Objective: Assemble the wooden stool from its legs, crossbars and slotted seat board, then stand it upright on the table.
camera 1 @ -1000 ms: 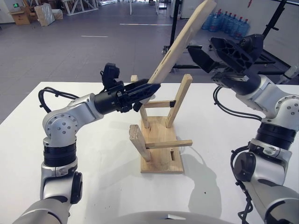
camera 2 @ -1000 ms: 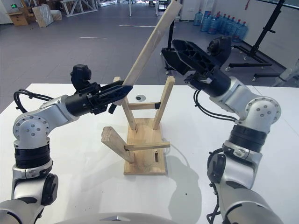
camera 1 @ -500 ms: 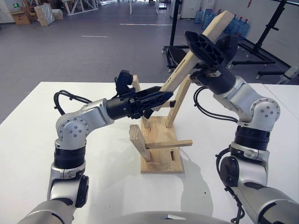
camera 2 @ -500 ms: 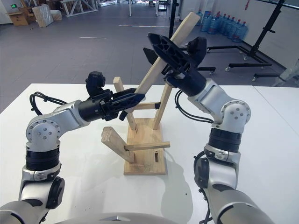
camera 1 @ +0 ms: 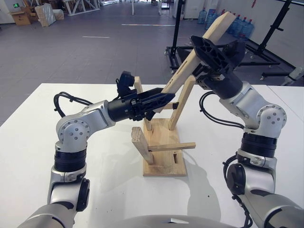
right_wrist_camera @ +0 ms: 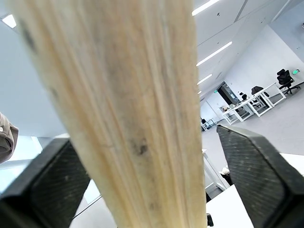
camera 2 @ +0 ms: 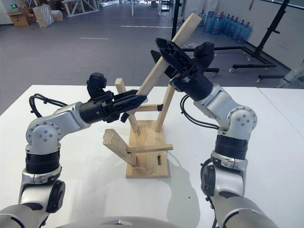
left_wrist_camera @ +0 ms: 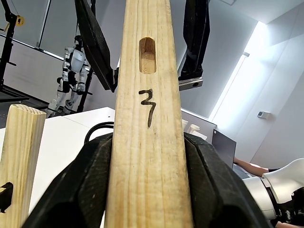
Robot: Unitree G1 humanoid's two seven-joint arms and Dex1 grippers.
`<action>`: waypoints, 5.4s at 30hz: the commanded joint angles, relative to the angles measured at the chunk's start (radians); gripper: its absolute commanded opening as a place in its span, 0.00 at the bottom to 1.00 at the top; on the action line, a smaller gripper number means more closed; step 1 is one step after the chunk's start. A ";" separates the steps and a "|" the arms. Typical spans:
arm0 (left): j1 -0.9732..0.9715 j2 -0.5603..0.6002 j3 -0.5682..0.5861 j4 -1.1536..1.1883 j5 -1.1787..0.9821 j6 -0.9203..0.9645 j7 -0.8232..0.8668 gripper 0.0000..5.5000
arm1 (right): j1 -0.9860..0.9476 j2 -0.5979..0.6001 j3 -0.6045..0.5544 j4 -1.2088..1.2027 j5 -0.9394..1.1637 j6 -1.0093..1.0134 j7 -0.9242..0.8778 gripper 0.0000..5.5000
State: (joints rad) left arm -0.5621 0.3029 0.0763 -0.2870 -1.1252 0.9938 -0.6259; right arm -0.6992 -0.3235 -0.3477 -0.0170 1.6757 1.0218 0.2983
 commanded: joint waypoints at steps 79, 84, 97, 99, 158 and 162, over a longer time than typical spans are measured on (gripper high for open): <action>0.175 0.184 0.259 0.103 0.236 -0.224 0.183 0.91 | 0.601 -0.139 0.105 0.065 -0.853 -0.775 1.213 0.37; 0.177 0.179 0.260 0.100 0.232 -0.223 0.185 0.91 | 0.587 -0.142 0.110 0.093 -0.880 -0.809 1.210 0.37; 0.192 0.167 0.248 0.090 0.233 -0.224 0.185 0.91 | 0.586 -0.150 0.144 0.081 -0.898 -0.827 1.225 0.37; 0.191 0.165 0.244 0.092 0.234 -0.225 0.183 0.91 | 0.576 -0.158 0.149 0.082 -0.904 -0.830 1.232 0.37; -0.154 0.307 0.098 -0.114 0.528 -0.240 0.383 0.91 | 0.491 -0.073 0.361 -0.064 -1.099 -0.943 0.889 0.37; -0.140 0.352 -0.040 -0.183 0.681 -0.305 0.340 0.91 | 0.512 -0.060 0.378 -0.037 -1.130 -0.966 0.873 0.37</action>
State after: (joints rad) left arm -0.7169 0.6397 0.0921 -0.4392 -0.4967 0.7101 -0.2686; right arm -0.2014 -0.3926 0.0180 -0.0694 0.5749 0.0655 1.1830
